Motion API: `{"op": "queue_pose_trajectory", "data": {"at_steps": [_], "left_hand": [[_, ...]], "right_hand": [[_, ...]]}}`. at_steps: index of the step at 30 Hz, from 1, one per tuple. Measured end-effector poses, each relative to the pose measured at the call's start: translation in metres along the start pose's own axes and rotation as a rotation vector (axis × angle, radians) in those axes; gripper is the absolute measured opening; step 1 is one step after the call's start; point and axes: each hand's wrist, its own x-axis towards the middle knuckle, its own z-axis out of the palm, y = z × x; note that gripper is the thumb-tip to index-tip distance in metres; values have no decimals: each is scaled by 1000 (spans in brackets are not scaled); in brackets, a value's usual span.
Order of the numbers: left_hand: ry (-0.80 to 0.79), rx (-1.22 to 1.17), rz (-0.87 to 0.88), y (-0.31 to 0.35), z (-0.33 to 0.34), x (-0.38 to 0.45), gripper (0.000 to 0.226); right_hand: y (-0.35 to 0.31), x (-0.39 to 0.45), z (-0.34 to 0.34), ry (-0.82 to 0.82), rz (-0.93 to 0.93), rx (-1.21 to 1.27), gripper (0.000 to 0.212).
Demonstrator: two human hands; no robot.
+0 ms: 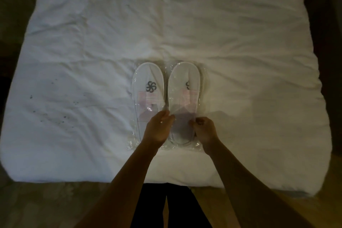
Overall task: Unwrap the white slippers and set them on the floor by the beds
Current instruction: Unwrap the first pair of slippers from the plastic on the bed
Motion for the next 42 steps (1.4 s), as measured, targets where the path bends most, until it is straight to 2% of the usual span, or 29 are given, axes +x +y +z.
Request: {"op": "queue_pose_trajectory", "data": {"at_steps": [8, 12, 16, 22, 27, 31, 34, 38, 42], "left_hand": [[138, 255, 118, 9, -3, -10, 39], [117, 144, 110, 29, -5, -16, 44], [20, -108, 82, 58, -13, -31, 32], [41, -334, 218, 96, -32, -63, 21], [56, -434, 305, 130, -42, -89, 22], [59, -459, 407, 162, -49, -104, 34], [75, -491, 504, 183, -52, -113, 34], [66, -551, 557, 200, -51, -123, 32], [54, -599, 553, 208, -51, -125, 32]], "right_hand": [[-30, -18, -13, -39, -81, 190, 12], [-56, -28, -23, -106, -99, 361, 12], [-88, -43, -33, -188, -172, 484, 16], [-133, -71, -46, -211, -314, 400, 10], [-170, -100, -55, -141, -451, 236, 23], [-207, -122, -67, -82, -568, 181, 24], [-234, -136, -76, 0, -660, 180, 24], [-261, -153, -81, 76, -687, 181, 25], [-274, -166, -82, 97, -655, 150, 39]]}}
